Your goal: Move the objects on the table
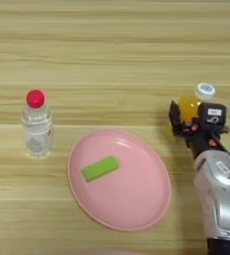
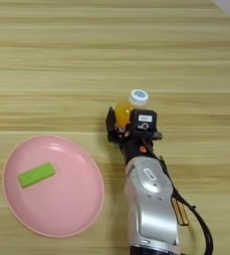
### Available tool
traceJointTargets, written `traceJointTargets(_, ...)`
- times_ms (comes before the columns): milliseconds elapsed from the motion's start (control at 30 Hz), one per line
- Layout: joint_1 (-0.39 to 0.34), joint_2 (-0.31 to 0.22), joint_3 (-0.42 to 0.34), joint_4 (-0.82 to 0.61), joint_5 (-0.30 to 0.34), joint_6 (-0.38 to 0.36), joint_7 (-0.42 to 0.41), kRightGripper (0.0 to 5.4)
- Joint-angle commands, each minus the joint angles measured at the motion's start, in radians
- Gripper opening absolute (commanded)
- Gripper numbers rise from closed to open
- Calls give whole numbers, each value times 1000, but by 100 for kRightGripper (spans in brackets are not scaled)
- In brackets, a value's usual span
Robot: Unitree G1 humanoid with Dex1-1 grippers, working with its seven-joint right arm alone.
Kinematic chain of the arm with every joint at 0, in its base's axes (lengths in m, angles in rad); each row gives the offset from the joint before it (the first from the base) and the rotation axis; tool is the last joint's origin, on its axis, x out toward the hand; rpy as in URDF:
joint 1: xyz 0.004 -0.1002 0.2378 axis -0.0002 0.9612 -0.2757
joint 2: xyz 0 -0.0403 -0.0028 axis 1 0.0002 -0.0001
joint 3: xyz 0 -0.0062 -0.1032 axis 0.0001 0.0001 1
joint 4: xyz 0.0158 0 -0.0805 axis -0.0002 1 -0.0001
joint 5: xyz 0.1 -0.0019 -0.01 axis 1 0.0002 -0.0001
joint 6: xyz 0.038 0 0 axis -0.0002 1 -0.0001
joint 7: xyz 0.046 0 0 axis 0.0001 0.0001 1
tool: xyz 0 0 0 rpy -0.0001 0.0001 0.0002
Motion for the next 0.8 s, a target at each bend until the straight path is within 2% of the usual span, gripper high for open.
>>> traceJointTargets(33, -63, -7, 35, -10, -16, -46, -3, 344)
traceJointTargets(333, -102, 21, 103, 42, -44, -67, -16, 344)
traceJointTargets(800, -91, 48, 143, 61, -44, -80, -12, 344)
